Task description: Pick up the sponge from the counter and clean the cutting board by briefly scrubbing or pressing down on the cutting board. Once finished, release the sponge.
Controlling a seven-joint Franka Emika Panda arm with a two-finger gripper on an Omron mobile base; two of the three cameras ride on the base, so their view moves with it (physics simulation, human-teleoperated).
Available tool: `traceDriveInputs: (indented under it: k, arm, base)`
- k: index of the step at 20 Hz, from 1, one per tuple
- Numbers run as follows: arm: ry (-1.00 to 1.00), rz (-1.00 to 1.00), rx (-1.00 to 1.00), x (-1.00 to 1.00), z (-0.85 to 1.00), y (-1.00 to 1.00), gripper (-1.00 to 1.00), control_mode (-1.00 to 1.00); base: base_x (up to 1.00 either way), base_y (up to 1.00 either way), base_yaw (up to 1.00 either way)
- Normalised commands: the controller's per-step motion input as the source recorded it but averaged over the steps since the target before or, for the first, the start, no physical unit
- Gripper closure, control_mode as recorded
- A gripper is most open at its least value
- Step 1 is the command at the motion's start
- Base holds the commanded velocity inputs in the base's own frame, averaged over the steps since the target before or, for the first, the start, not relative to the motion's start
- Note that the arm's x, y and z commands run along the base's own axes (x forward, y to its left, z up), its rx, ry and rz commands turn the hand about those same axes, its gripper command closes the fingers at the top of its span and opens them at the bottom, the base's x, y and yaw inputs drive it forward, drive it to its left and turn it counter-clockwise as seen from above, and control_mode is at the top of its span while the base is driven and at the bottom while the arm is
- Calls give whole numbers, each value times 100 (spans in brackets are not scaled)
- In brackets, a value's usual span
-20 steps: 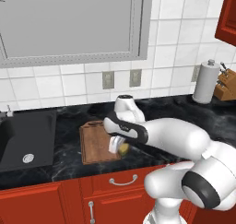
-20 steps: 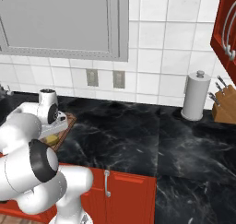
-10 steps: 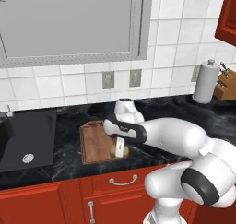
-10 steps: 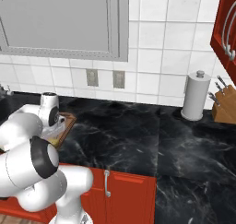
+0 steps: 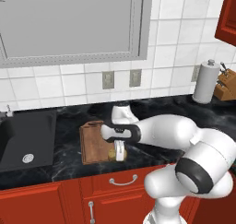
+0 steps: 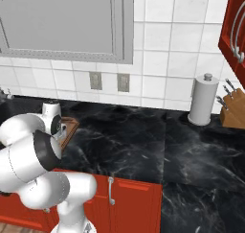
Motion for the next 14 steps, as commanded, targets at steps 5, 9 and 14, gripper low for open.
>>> traceDriveInputs:
  k: [5,9,14]
  arm:
    - [0,2,0,27,-10,1,100,-100]
    - [0,1,0,32,-5,0,100,-100]
    - [0,1,0,32,-6,1,100,-100]
  base:
    - [0,0,0]
    - [0,0,0]
    - [0,0,0]
